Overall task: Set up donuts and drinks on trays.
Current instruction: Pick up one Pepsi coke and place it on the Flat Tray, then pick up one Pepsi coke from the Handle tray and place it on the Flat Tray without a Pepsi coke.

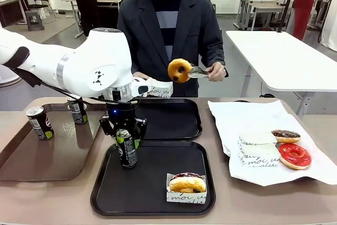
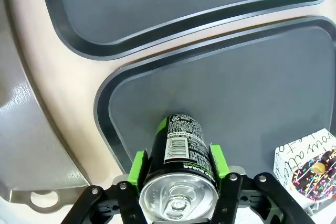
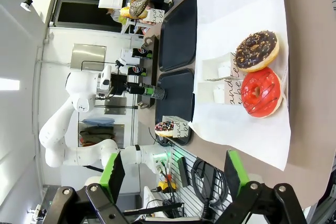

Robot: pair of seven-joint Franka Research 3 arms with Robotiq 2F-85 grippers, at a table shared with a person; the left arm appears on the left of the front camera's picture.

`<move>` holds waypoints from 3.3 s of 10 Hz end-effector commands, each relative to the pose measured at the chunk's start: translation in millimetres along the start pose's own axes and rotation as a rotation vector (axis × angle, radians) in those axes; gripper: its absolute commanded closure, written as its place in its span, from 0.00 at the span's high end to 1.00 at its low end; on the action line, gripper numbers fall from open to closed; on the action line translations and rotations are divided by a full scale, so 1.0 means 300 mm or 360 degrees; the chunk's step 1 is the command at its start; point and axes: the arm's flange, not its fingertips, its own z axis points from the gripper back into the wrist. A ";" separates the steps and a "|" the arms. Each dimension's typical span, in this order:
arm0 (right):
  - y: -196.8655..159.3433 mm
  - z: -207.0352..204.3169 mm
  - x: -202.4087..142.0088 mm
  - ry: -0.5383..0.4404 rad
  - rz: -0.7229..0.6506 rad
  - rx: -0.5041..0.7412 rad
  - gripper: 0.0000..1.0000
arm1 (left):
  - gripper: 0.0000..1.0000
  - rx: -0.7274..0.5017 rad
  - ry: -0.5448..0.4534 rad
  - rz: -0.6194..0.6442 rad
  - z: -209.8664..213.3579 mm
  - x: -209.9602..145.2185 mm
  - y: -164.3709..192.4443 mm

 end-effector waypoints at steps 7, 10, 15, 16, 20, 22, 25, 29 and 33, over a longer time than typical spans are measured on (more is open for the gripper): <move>-0.004 -0.001 0.003 -0.0026 0.0023 0.0039 1.00 | 1.00 0.0041 0.0016 0.0019 -0.043 0.017 0.000; -0.004 -0.001 0.003 -0.0026 0.0023 0.0039 1.00 | 1.00 0.0015 -0.0007 -0.0018 0.015 -0.029 -0.004; -0.004 -0.001 0.003 -0.0026 0.0023 0.0039 1.00 | 1.00 0.0010 -0.0135 -0.0288 0.289 -0.309 -0.022; -0.004 -0.001 0.003 -0.0026 0.0023 0.0039 1.00 | 1.00 0.0028 -0.0198 -0.0315 0.345 -0.389 0.008; -0.004 -0.001 0.003 -0.0026 0.0023 0.0039 1.00 | 1.00 -0.0087 -0.0360 -0.0184 0.438 -0.508 0.197; -0.004 -0.001 0.003 -0.0026 0.0023 0.0039 1.00 | 1.00 -0.0014 -0.0363 -0.0194 0.469 -0.517 0.156; -0.004 -0.001 0.003 -0.0026 0.0023 0.0039 1.00 | 1.00 -0.0014 -0.0363 -0.0194 0.469 -0.517 0.156; -0.004 -0.001 0.003 -0.0026 0.0023 0.0039 1.00 | 1.00 -0.0050 -0.0396 -0.0037 0.517 -0.406 0.290; -0.004 -0.001 0.003 -0.0026 0.0023 0.0039 1.00 | 1.00 -0.0184 -0.0399 0.0243 0.552 -0.319 0.622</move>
